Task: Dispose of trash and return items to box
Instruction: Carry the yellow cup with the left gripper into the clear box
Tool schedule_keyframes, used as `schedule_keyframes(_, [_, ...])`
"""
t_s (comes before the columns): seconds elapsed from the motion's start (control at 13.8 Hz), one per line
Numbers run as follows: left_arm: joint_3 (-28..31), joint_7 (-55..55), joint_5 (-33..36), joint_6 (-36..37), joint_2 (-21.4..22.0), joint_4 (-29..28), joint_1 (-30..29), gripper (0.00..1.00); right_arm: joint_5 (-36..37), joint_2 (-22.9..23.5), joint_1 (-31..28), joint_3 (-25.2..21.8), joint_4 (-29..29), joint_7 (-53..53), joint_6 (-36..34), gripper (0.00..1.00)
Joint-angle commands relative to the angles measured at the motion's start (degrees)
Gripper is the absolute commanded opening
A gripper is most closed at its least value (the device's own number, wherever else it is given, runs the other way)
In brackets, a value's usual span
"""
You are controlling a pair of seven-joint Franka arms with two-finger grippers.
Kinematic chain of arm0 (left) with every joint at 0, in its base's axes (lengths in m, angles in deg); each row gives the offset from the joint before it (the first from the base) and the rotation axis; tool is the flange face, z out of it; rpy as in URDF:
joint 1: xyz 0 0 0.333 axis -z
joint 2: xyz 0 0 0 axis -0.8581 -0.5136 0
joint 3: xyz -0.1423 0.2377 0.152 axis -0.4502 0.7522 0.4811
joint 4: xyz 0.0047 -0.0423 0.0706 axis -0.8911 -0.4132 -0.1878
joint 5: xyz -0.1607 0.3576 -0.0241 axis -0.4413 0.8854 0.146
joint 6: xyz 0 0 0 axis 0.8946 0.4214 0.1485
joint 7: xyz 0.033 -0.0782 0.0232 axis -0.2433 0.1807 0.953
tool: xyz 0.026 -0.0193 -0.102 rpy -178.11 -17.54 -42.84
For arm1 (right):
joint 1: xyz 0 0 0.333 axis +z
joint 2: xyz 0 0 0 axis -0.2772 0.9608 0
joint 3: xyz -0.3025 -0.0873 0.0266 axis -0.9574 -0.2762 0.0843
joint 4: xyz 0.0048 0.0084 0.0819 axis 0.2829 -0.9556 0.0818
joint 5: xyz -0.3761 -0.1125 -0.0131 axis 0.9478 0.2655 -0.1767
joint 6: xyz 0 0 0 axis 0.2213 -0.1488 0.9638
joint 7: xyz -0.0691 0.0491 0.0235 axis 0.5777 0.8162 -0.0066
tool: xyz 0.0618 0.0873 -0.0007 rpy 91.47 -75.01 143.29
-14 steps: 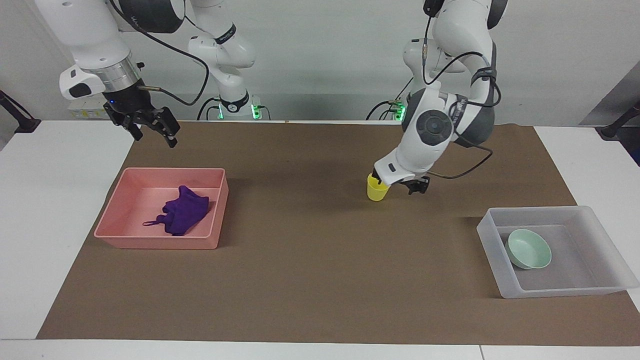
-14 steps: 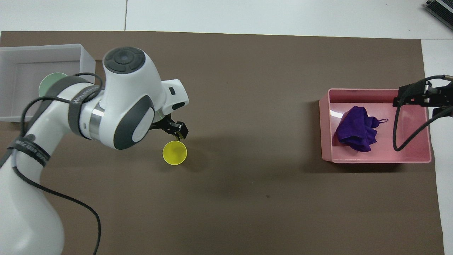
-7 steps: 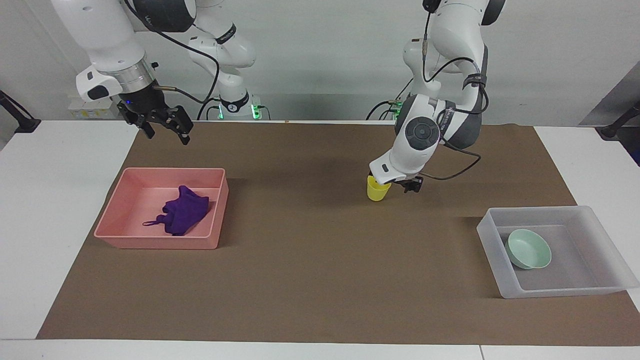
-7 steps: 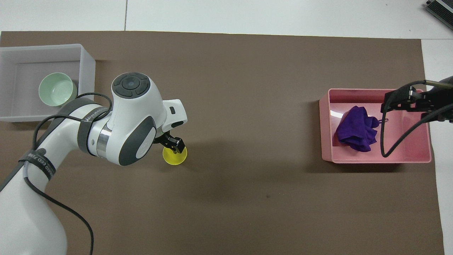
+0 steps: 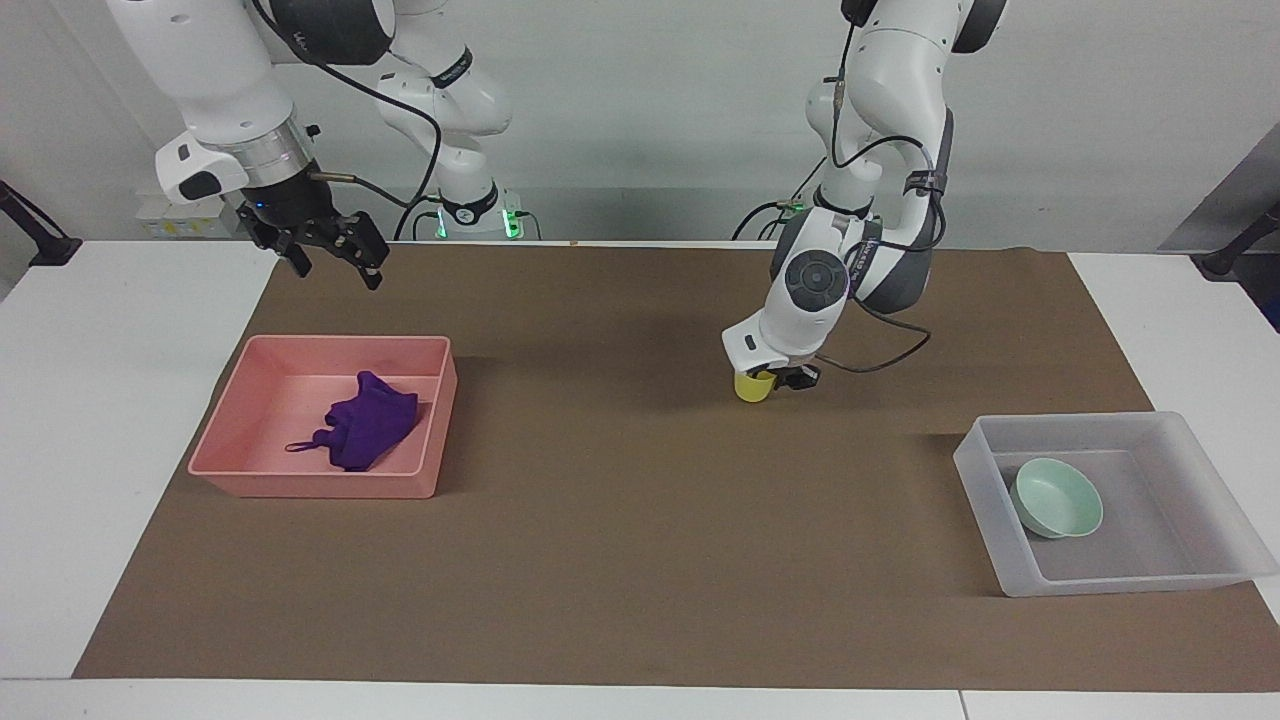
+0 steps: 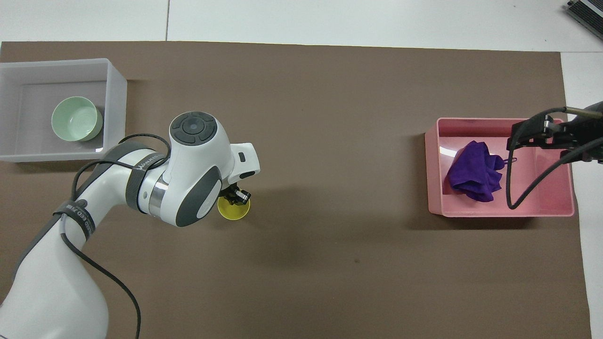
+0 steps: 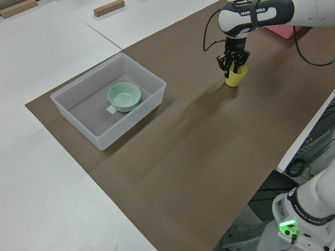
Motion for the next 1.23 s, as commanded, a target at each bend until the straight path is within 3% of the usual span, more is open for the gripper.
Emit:
schedule_keyframes(0.0, [0.51,-2.34,0.06,0.12,0.33,1.17,-0.49,0.0,0.59,-1.01,-0.36,0.61,-1.05,0.84,-0.13,1.0])
schedule_keyframes(0.36, [0.95,-2.42,0.14,1.95,0.77,4.32,-2.32,0.0,0.59,-1.01,-0.36,0.61,-0.96,0.93,0.05,1.0])
schedule_keyframes(0.65, [0.95,-5.05,0.32,12.93,0.86,16.61,-10.65,0.0,0.59,-1.01,-0.36,0.61,-0.96,0.84,-0.04,1.0])
schedule_keyframes(0.87, [0.95,-11.01,4.51,17.87,0.95,23.82,-17.34,0.0,0.5,-1.01,-0.36,0.61,-0.87,0.75,-0.04,1.0])
schedule_keyframes(1.16, [1.04,-22.44,6.21,12.99,-2.03,28.23,-25.61,0.0,0.41,-0.83,-0.45,0.61,-0.61,0.58,-0.04,1.0])
